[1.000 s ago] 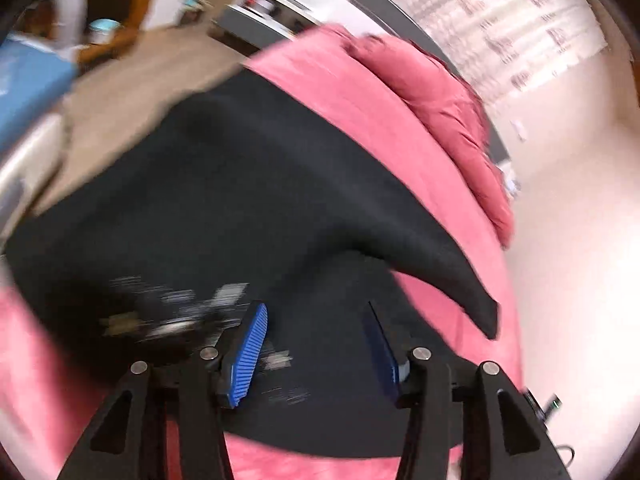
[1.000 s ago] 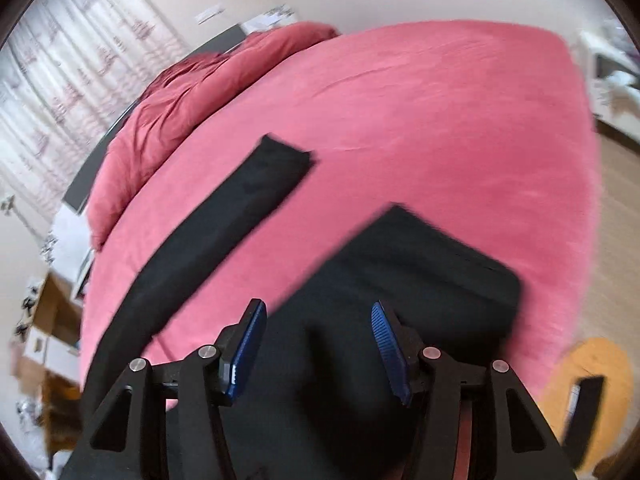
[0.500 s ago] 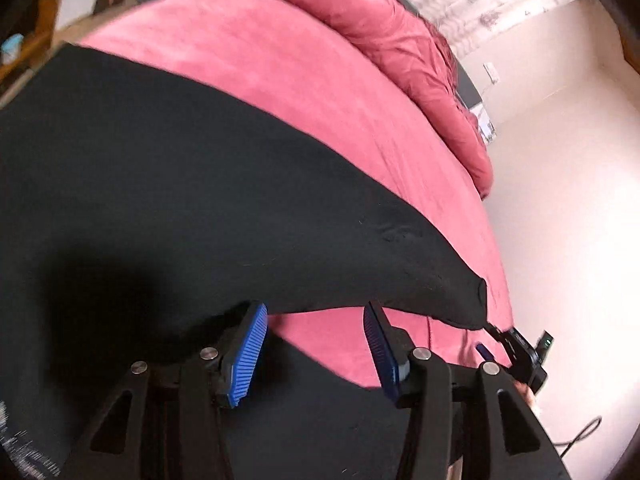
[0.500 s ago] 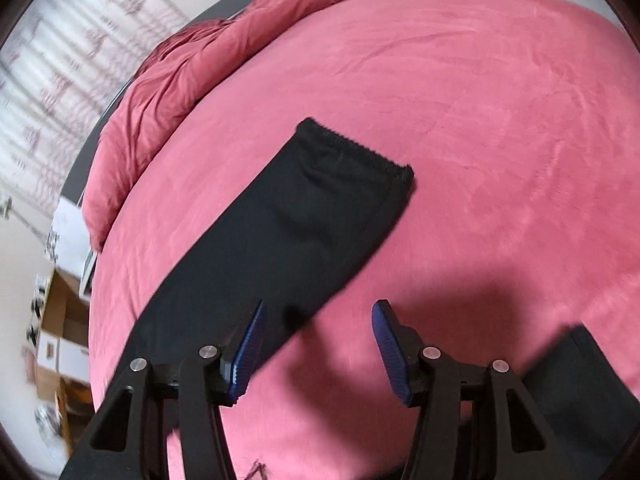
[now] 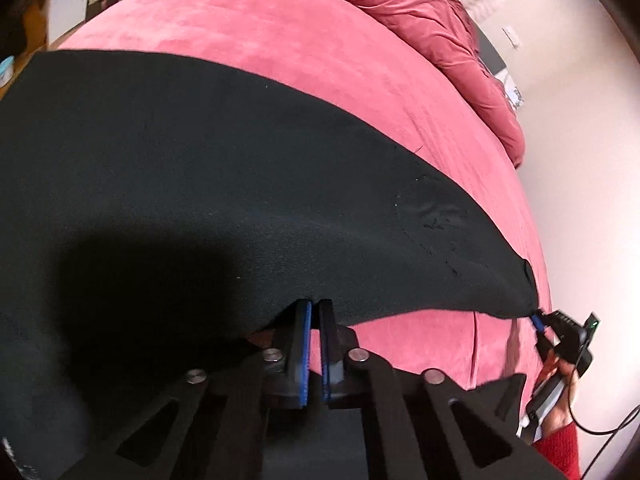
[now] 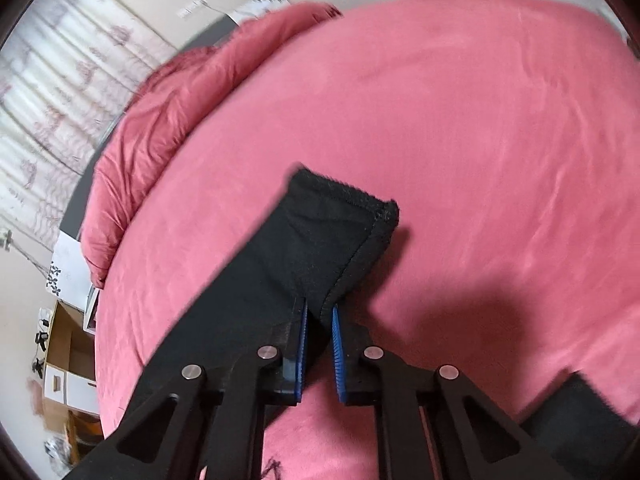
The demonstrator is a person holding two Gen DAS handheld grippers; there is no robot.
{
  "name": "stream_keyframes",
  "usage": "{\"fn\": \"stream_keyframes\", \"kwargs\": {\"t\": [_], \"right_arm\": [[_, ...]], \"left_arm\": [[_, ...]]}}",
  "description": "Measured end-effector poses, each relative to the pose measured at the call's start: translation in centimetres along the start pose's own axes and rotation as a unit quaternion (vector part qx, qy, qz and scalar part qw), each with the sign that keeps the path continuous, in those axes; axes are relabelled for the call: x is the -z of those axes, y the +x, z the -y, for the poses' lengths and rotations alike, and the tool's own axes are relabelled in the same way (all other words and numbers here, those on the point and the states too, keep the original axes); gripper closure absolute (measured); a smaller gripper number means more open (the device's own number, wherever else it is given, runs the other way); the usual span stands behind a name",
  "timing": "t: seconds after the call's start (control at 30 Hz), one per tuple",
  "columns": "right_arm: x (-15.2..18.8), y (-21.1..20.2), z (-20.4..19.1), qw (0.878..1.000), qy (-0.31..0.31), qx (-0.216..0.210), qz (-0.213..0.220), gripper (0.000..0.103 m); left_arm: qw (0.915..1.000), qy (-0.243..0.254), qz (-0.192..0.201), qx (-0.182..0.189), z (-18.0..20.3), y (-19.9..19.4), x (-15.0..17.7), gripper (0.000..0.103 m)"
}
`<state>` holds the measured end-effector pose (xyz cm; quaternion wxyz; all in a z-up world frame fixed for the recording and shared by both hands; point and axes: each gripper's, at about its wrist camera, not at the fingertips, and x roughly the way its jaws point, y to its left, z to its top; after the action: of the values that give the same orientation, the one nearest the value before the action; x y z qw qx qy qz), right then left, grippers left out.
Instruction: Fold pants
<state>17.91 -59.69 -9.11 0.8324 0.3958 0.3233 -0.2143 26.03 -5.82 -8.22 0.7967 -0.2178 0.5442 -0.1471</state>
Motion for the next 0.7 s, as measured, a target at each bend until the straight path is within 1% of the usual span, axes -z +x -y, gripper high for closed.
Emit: {"fn": "stream_keyframes", "kwargs": {"t": [0.1, 0.23, 0.3, 0.37, 0.4, 0.43, 0.47, 0.5, 0.53, 0.57, 0.6, 0.63, 0.67, 0.7], "right_arm": [[-0.3, -2.5, 0.0, 1.0, -0.014, 0.001, 0.02, 0.092], [-0.2, -3.4, 0.8, 0.999, -0.02, 0.017, 0.02, 0.092], [0.4, -2.9, 1.9, 1.0, -0.006, 0.027, 0.009, 0.092], [1.4, -1.7, 3.2, 0.999, 0.008, 0.052, -0.013, 0.092], [1.9, -1.1, 3.5, 0.998, 0.007, 0.059, -0.024, 0.09], [2.4, -0.4, 3.8, 0.997, 0.001, 0.074, -0.038, 0.087], [2.7, -0.2, 4.1, 0.995, -0.007, 0.094, -0.044, 0.073], [2.7, -0.3, 4.1, 0.994, -0.012, 0.101, -0.042, 0.063], [2.6, -0.7, 4.0, 0.994, -0.021, 0.106, -0.033, 0.06], [2.4, -1.3, 3.8, 0.992, -0.033, 0.123, -0.022, 0.057], [2.1, -1.7, 3.4, 0.988, -0.045, 0.148, -0.012, 0.057], [1.8, -2.2, 3.1, 0.985, -0.055, 0.165, -0.004, 0.057], [1.5, -2.6, 2.6, 0.984, -0.062, 0.169, 0.004, 0.056], [1.1, -3.1, 2.0, 0.984, -0.068, 0.162, 0.011, 0.056]], "left_arm": [[0.9999, 0.004, -0.002, 0.014, -0.2, -1.1, 0.4, 0.103], [0.9996, 0.009, -0.005, 0.028, -0.7, -2.7, 1.5, 0.103], [0.9996, 0.014, -0.009, 0.022, -1.2, -2.9, 2.1, 0.103], [0.9993, 0.022, -0.027, 0.014, -1.8, -2.3, 2.5, 0.103], [0.9987, 0.027, -0.038, 0.019, -2.2, -2.2, 3.1, 0.103], [0.9984, 0.031, -0.04, 0.025, -2.5, -2.4, 3.5, 0.103], [0.9981, 0.036, -0.04, 0.031, -2.7, -2.8, 3.9, 0.101], [0.9975, 0.045, -0.036, 0.04, -2.9, -3.5, 4.2, 0.097], [0.9972, 0.052, -0.031, 0.044, -3.0, -4.1, 4.1, 0.092], [0.997, 0.06, -0.023, 0.045, -3.0, -4.8, 3.9, 0.088], [0.9968, 0.066, -0.012, 0.045, -3.1, -5.6, 3.5, 0.077], [0.9965, 0.067, -0.002, 0.05, -3.3, -6.4, 2.8, 0.073], [0.9965, 0.063, 0.004, 0.055, -3.6, -7.0, 2.1, 0.072], [0.9969, 0.054, 0.011, 0.056, -3.9, -7.5, 1.3, 0.069]]}}
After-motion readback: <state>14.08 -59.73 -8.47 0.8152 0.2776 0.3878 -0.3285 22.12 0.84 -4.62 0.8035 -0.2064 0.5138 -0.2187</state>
